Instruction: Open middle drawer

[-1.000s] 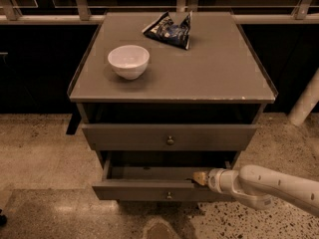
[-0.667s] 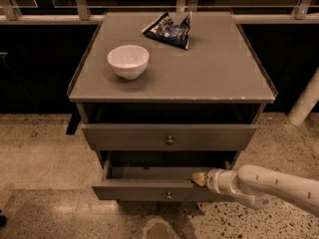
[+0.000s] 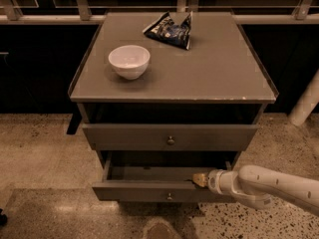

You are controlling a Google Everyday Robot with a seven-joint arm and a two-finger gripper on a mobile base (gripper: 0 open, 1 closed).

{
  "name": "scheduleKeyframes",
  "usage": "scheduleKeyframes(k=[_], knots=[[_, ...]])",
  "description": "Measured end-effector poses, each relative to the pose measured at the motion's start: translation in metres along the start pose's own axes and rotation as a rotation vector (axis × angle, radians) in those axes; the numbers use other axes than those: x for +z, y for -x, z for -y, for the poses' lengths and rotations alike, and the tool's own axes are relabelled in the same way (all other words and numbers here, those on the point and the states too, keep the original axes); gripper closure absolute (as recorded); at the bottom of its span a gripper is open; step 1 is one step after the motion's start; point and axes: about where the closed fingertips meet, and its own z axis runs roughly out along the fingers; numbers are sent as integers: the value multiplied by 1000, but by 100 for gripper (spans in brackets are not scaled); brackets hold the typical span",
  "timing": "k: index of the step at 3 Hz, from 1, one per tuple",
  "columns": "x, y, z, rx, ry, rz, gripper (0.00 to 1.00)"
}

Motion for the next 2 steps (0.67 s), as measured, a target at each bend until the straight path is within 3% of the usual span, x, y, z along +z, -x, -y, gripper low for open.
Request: scheduleKeyframes(k=[2], knots=[[-5, -9, -4, 17, 18, -22, 100]])
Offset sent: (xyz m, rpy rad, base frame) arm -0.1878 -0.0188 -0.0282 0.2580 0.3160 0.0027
